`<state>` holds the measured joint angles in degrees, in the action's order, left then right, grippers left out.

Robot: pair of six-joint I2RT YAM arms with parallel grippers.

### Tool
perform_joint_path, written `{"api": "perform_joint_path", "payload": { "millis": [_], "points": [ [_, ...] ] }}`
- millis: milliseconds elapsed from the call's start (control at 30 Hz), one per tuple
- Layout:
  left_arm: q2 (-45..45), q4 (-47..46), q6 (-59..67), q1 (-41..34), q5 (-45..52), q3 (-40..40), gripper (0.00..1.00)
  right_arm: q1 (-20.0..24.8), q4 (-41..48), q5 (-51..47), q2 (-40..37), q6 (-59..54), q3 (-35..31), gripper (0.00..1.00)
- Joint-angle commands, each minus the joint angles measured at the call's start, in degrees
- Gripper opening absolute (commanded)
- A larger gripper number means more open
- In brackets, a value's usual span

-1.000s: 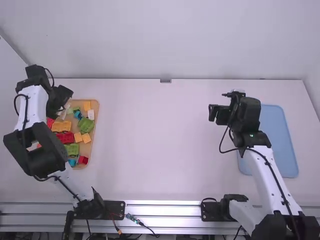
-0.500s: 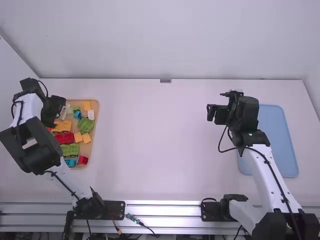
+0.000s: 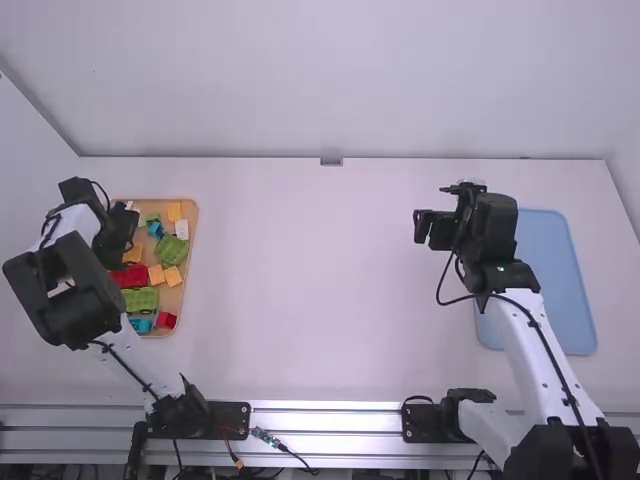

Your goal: Assemble lego blocks to make yellow taxi

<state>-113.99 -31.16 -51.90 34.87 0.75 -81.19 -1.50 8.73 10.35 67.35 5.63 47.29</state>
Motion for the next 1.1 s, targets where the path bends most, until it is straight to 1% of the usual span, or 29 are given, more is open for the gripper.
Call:
{"api": "perform_joint_path", "payload": {
  "millis": [0,233,400,500,633,733,767,933,1067],
  "points": [
    [-0.5,0.9,-2.3,-0.4,-1.9,1.9,0.99,0.0,0.4,0.3,0.5,0.2,2.2,0.99],
    [-0.5,6.0,-2.7,-0.1,-1.2,4.4,0.99,0.0,0.3,0.3,0.5,0.2,2.2,0.99],
    [-0.4,5.3,-2.7,-0.3,-0.5,4.0,0.99,0.0,0.3,0.3,0.5,0.2,2.2,0.99],
    [-0.4,4.1,-6.4,0.1,1.5,4.0,0.99,0.0,0.3,0.3,0.5,0.2,2.2,0.99],
    [-0.4,4.2,-5.7,-0.1,2.0,3.7,0.99,0.0,0.4,0.3,0.5,0.2,2.2,0.99],
    [-0.4,1.0,-5.6,0.0,2.8,1.7,0.99,0.0,0.6,0.3,0.5,0.2,2.2,0.99],
    [-0.4,-1.4,-5.7,0.1,1.7,0.1,0.99,0.0,0.7,0.3,0.5,0.2,2.2,0.99],
    [-0.4,-8.1,-7.4,-0.8,-3.8,-5.2,0.99,0.0,0.7,0.3,0.5,0.2,2.2,0.99],
    [-0.4,-12.0,-8.4,-0.4,-4.6,-8.5,0.99,0.0,0.7,0.4,0.5,0.2,2.2,0.99]
  ]
}}
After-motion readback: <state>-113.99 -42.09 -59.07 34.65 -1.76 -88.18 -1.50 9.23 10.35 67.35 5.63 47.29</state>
